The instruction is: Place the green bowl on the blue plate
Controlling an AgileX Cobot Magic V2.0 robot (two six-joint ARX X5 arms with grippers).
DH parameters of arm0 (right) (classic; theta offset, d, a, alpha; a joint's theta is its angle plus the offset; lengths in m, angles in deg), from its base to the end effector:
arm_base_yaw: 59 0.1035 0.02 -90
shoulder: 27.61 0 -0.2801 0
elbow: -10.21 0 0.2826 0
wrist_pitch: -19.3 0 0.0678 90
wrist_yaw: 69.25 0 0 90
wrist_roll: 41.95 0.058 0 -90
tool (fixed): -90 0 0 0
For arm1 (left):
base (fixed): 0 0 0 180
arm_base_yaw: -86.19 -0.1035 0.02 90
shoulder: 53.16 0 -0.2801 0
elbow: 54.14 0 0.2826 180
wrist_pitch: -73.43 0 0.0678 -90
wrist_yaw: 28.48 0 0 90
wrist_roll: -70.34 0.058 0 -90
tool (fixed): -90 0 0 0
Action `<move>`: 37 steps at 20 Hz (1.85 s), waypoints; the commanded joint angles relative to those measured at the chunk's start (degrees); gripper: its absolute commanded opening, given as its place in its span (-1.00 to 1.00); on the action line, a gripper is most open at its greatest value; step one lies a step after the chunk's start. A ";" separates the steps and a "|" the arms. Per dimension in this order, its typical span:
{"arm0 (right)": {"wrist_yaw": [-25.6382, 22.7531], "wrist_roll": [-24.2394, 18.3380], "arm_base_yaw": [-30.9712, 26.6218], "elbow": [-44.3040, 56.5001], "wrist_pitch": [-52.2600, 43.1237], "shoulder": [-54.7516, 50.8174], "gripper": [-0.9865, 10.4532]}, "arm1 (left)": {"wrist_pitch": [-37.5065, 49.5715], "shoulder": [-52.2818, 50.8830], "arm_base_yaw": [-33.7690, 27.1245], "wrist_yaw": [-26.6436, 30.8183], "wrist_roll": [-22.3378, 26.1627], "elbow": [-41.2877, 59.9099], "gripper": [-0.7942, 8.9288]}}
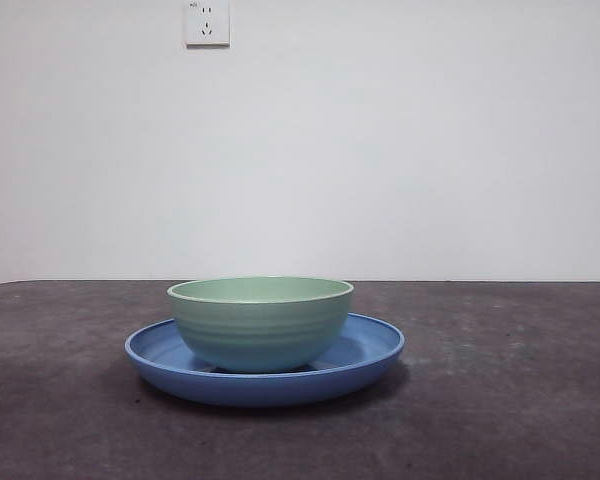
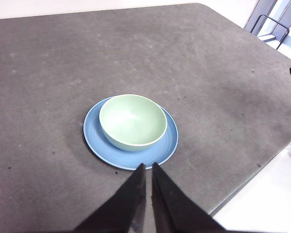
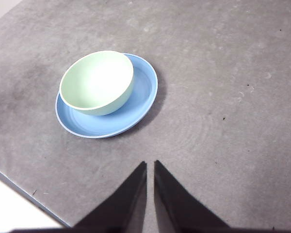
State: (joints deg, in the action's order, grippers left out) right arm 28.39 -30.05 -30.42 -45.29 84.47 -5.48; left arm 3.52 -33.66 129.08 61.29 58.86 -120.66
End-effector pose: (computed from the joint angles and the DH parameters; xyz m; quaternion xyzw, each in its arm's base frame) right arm 0.0868 0.0561 0.2984 0.0452 0.2989 0.2694 0.9143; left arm 0.0471 -0.0441 0.3548 -0.0194 0.2199 -0.3399 0.9142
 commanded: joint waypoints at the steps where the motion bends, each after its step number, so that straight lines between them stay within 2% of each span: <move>1: -0.17 0.04 0.46 -0.26 -0.61 0.13 -0.79 | 0.52 0.22 0.46 0.09 0.28 -0.44 -0.79; 5: -0.17 0.02 0.46 -0.26 -0.61 0.13 -0.79 | 0.55 0.07 -1.75 0.09 0.92 -0.42 -0.79; 7: -0.17 0.04 0.46 -0.26 -0.61 0.13 -0.79 | 2.12 0.02 -8.07 0.09 6.36 0.22 -0.79; 11: -0.17 0.04 0.46 -0.26 -0.61 0.13 -0.79 | 19.41 -2.16 -23.54 0.09 15.17 10.16 -0.79; 14: -0.17 0.04 0.46 -0.26 -0.61 0.13 -0.79 | 30.29 -5.16 -32.37 0.09 15.02 21.97 -0.79; 16: -0.17 0.04 0.46 -0.26 -0.61 0.13 -0.79 | 35.80 -6.99 -36.11 0.09 14.88 29.57 -0.79; 21: -0.17 0.04 0.46 -0.26 -0.61 0.13 -0.79 | 43.76 -11.87 -39.98 0.09 14.88 43.58 -0.79; 24: -0.17 0.04 0.46 -0.26 -0.61 0.13 -0.79 | 44.22 -14.88 -40.15 0.09 14.93 48.09 -0.79; 30: -0.17 0.04 0.44 -0.26 -0.61 0.13 -0.79 | 46.90 -19.37 -40.83 0.11 14.93 53.37 -0.79; 37: -0.17 0.04 0.46 -0.26 -0.61 0.13 -0.79 | 46.77 -19.32 -41.18 0.11 14.91 53.59 -0.79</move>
State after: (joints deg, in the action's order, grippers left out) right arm 28.28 -30.03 -30.42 -45.29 84.47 -5.48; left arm 50.73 -52.94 87.95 61.38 72.89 -68.25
